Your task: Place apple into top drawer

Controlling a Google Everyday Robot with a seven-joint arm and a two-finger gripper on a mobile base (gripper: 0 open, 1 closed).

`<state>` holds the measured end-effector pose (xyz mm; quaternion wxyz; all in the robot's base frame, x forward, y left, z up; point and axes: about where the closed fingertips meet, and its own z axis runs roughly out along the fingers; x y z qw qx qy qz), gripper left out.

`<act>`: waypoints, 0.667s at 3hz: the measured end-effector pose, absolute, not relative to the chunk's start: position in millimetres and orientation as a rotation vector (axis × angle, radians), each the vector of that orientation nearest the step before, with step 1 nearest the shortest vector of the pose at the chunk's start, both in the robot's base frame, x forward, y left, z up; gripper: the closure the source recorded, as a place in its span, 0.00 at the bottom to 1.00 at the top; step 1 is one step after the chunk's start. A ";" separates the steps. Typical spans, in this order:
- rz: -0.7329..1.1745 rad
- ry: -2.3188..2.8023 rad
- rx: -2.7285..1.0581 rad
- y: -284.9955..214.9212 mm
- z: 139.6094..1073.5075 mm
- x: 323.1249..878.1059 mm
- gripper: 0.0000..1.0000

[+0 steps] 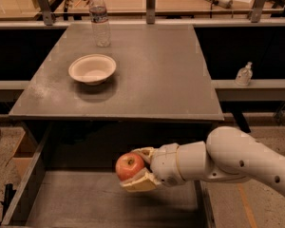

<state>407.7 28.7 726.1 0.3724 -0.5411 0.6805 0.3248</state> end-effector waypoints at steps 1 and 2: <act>0.787 1.782 -1.400 27.9 689.1 400.4 0.83; 0.714 1.804 -1.402 30.2 657.6 403.9 0.59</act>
Offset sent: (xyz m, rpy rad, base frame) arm 0.0052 0.0009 -0.1049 -0.1389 -0.0667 -0.0990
